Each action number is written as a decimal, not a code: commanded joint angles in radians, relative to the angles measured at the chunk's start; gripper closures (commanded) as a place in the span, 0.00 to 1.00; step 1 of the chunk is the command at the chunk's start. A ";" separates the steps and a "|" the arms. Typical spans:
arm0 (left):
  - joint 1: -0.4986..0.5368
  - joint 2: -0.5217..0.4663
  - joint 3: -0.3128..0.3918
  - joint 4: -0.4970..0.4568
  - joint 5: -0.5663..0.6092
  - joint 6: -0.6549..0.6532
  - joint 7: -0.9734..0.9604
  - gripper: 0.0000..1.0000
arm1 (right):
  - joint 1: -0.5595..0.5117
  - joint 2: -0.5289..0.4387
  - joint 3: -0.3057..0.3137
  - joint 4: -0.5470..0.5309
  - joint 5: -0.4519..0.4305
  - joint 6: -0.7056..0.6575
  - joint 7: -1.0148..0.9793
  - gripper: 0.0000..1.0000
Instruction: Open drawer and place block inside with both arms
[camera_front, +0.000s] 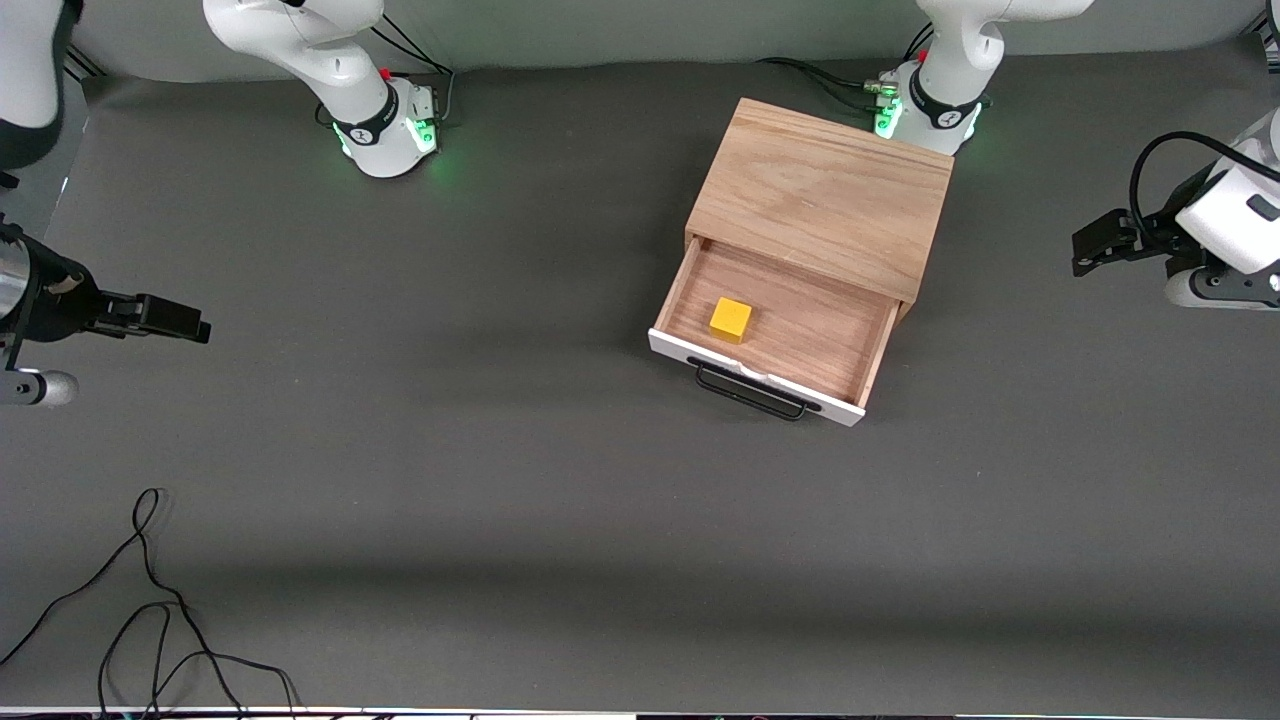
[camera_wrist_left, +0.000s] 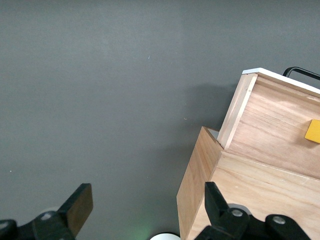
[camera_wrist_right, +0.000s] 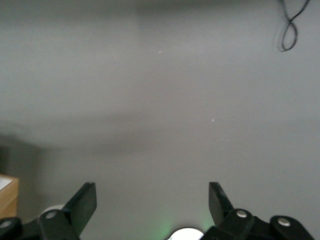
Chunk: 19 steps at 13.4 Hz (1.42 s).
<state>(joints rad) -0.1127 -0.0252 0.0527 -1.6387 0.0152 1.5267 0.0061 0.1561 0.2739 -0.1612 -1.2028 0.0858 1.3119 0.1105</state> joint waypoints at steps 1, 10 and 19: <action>-0.018 0.001 0.012 0.011 0.002 -0.011 0.005 0.00 | -0.120 -0.087 0.136 -0.096 0.005 0.024 -0.006 0.00; -0.019 0.004 0.012 0.011 0.002 -0.013 0.005 0.00 | -0.222 -0.350 0.268 -0.484 -0.023 0.305 -0.017 0.00; -0.019 0.004 0.012 0.010 0.002 -0.013 0.005 0.00 | -0.148 -0.335 0.252 -0.443 -0.107 0.296 -0.017 0.00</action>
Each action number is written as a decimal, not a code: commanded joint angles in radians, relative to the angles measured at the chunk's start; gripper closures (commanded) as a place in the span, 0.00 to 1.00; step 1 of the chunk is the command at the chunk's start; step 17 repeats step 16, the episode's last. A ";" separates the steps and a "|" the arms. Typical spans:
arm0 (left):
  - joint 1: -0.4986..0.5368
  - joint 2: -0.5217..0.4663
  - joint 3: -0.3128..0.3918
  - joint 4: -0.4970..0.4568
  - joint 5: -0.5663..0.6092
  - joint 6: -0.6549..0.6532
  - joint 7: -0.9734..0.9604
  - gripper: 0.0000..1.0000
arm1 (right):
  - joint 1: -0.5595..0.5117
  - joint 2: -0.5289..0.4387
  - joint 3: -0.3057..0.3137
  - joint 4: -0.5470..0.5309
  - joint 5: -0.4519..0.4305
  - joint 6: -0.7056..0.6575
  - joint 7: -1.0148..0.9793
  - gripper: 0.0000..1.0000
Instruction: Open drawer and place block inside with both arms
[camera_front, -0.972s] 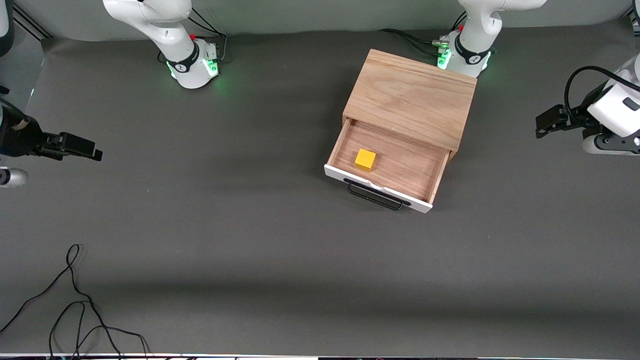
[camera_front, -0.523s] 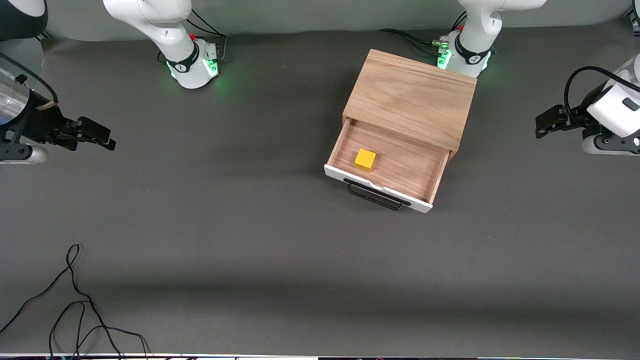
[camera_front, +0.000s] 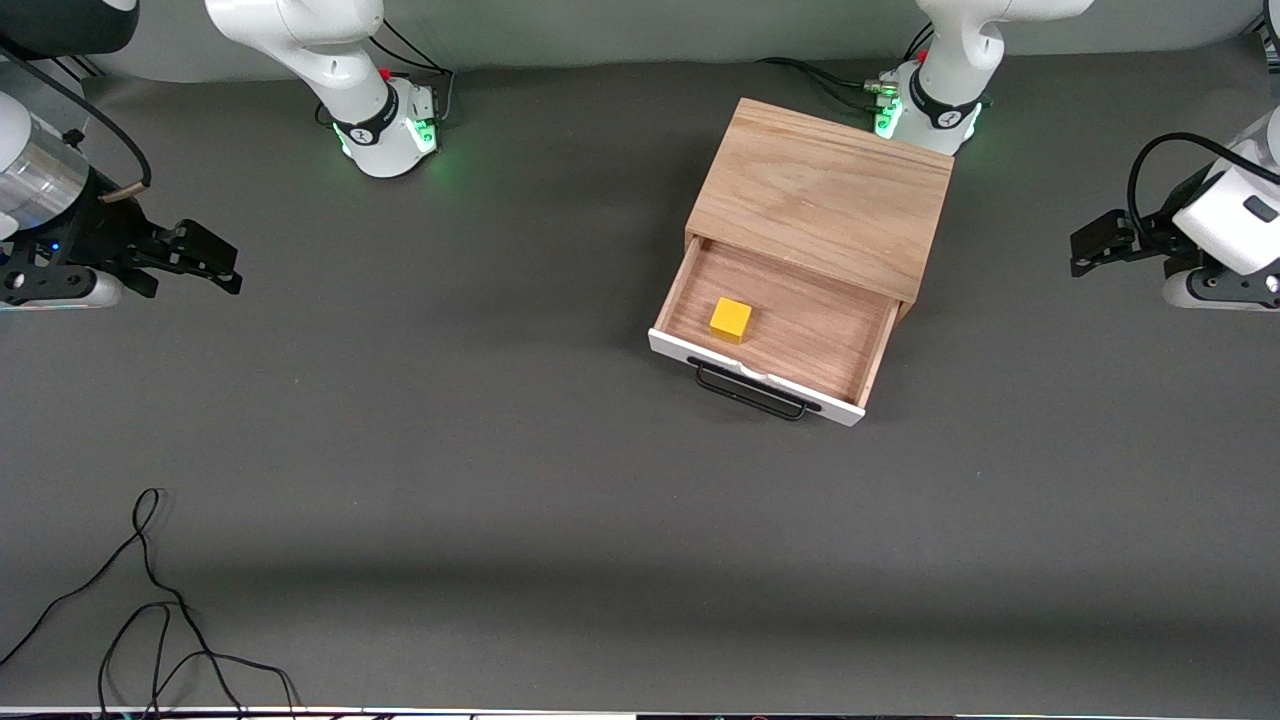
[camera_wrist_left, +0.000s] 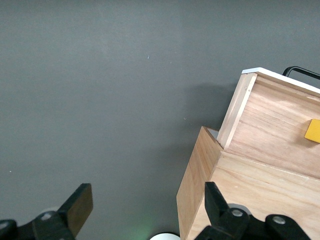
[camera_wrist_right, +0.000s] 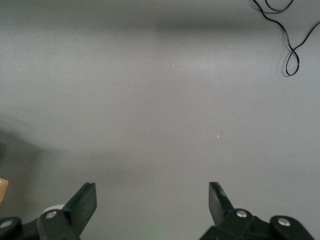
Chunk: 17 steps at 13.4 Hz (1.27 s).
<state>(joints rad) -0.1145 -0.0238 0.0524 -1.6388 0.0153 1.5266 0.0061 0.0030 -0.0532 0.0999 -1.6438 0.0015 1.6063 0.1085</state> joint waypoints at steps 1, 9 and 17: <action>-0.017 0.002 0.012 0.010 0.002 -0.016 0.005 0.00 | 0.005 -0.007 -0.009 -0.002 -0.023 0.000 -0.013 0.00; -0.017 0.002 0.012 0.010 0.003 -0.014 0.005 0.00 | 0.012 0.053 -0.009 0.070 -0.024 -0.055 -0.013 0.00; -0.019 0.004 0.012 0.008 0.002 -0.014 0.005 0.00 | 0.011 0.053 -0.011 0.070 -0.024 -0.055 -0.015 0.00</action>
